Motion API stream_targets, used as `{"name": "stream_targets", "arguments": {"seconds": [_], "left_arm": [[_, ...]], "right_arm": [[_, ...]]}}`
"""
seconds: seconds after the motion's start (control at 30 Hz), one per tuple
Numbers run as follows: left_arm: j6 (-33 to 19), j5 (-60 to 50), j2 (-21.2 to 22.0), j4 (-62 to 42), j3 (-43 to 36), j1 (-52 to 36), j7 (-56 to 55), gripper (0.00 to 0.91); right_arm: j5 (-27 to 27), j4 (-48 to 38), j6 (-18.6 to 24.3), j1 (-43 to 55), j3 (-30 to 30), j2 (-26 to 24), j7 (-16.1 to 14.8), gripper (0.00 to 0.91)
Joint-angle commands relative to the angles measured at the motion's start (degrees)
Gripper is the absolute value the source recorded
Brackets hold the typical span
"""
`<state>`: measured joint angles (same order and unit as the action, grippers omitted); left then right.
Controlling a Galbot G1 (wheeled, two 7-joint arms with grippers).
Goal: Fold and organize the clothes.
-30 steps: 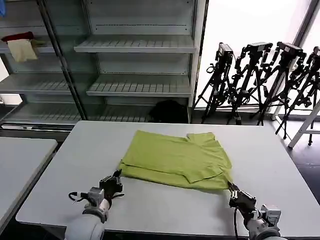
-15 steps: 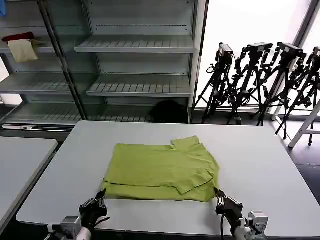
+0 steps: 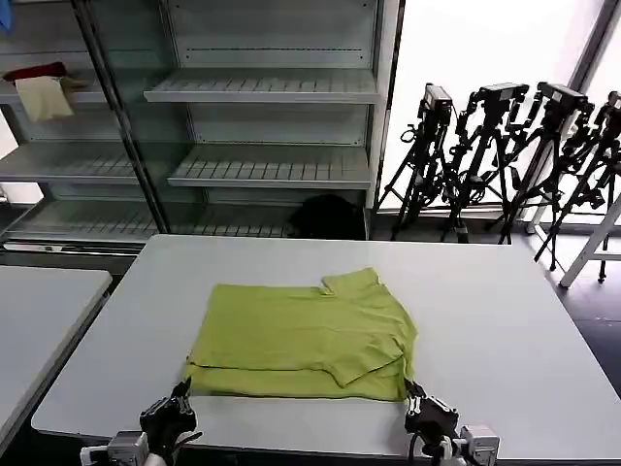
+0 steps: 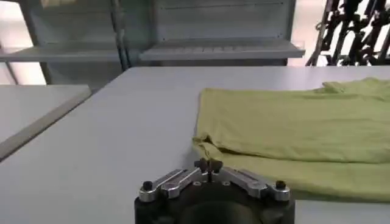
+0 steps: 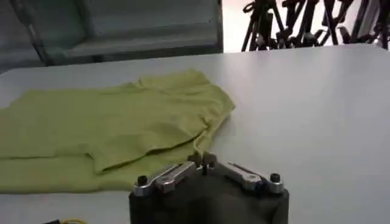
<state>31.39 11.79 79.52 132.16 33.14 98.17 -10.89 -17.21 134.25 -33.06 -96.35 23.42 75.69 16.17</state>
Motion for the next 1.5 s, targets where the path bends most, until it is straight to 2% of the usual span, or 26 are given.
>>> {"name": "stream_targets", "arguments": {"seconds": [0.03, 0.1, 0.2, 0.27, 0.3, 0.37, 0.4, 0.47, 0.53, 0.57, 0.6, 0.63, 0.67, 0.7, 0.73, 0.83, 0.87, 1.0, 1.03, 1.17, 1.4, 1.5], "left_arm": [[-1.03, -0.76, 0.9, 0.39, 0.21, -0.45, -8.98, 0.907], [-2.67, -0.08, 1.7, 0.87, 0.43, -0.73, -11.32, 0.907], [-6.58, -0.21, 1.99, 1.5, 1.08, -1.25, -9.15, 0.907], [-7.4, 0.12, 1.42, 1.88, 1.52, -3.41, -2.74, 0.907], [-7.06, 0.49, 1.23, 2.04, 1.66, -5.02, 0.02, 0.907], [-5.31, 3.34, 0.22, 1.52, 1.66, -9.33, 5.02, 0.907], [-4.08, 3.72, -0.28, 1.17, 1.17, -11.58, 6.56, 0.907], [-0.5, 3.66, -0.7, -1.83, 0.27, -19.5, 8.03, 0.907], [1.62, 4.15, -0.91, -4.33, -0.56, -26.15, 8.0, 0.907], [1.79, 4.14, -1.56, -7.2, -1.3, -30.68, 8.82, 0.907], [1.85, 4.26, -2.09, -9.18, -1.74, -32.52, 9.46, 0.907], [1.88, 4.9, -2.32, -9.55, -2.03, -34.56, 9.91, 0.907], [1.88, 5.87, -3.17, -12.87, -2.81, -37.29, 11.06, 0.907], [1.9, 7.07, -4.14, -14.87, -3.57, -38.71, 12.49, 0.907], [1.93, 7.81, -4.77, -15.55, -4.11, -39.21, 12.76, 0.907], [1.96, 10.17, -7.9, -22.78, -6.89, -43.47, 14.5, 0.907], [1.99, 10.95, -8.75, -25.29, -7.75, -45.01, 14.57, 0.907], [2.2, 13.61, -11.96, -32.04, -10.14, -48.91, 15.23, 0.907], [2.24, 14.12, -12.48, -33.64, -10.54, -49.56, 15.27, 0.907], [2.28, 14.95, -14.89, -37.22, -12.12, -50.02, 16.01, 0.907], [2.25, 14.9, -15.07, -40.17, -11.77, -49.37, 16.33, 0.907], [2.25, 14.87, -15.13, -40.66, -11.74, -49.65, 16.44, 0.907]], "right_arm": [[4.8, 0.15, 0.87, -0.07, -1.3, 1.15, 9.88, 0.907], [3.68, 0.28, 2.53, 0.12, -0.5, 1.49, 11.26, 0.907], [0.9, 0.68, 8.58, 0.99, 1.78, 1.33, 9.73, 0.907], [-0.57, 0.69, 10.74, 4.02, 4.0, 2.59, 6.89, 0.907], [-1.83, 0.82, 10.52, 5.02, 4.85, 3.06, 6.24, 0.907], [-2.48, -0.37, 9.01, 12.08, 5.78, 5.06, 7.3, 0.907], [-2.41, -0.82, 7.02, 14.74, 6.0, 5.84, 8.05, 0.907], [-3.12, -3.06, -0.29, 23.36, 5.79, 7.85, 12.39, 0.907], [-2.26, -7.88, -0.47, 29.0, 5.92, 7.11, 9.41, 0.907], [-2.37, -11.25, -0.55, 32.18, 4.65, 4.98, 9.18, 0.907], [-6.32, -13.49, -0.68, 34.49, 3.73, 3.11, 7.66, 0.907], [-10.34, -15.89, -0.76, 36.92, 2.78, 0.99, 5.54, 0.907], [-11.54, -18.91, -0.86, 39.0, 1.93, -0.19, 3.2, 0.907], [-10.41, -20.95, -0.95, 40.63, 1.65, -0.42, -1.79, 0.907], [-9.45, -23.92, -0.99, 42.06, 1.29, -0.73, -4.13, 0.907], [-12.92, -29.49, -1.12, 47.2, -3.98, -3.29, -7.54, 0.907], [-12.55, -31.15, -1.17, 48.91, -4.84, -3.22, -8.09, 0.907], [-13.4, -38.49, -1.35, 53.26, -8.06, -3.09, -8.26, 0.907], [-15.17, -40.13, -1.41, 54.41, -9.19, -3.18, -7.34, 0.907], [-16.56, -44.32, -1.45, 56.69, -11.17, -4.05, -6.49, 0.907], [-17.04, -48.4, -1.45, 57.64, -12.13, -5.12, -7.05, 0.907], [-16.75, -49.39, -1.48, 57.8, -12.92, -5.07, -6.39, 0.907]]}}
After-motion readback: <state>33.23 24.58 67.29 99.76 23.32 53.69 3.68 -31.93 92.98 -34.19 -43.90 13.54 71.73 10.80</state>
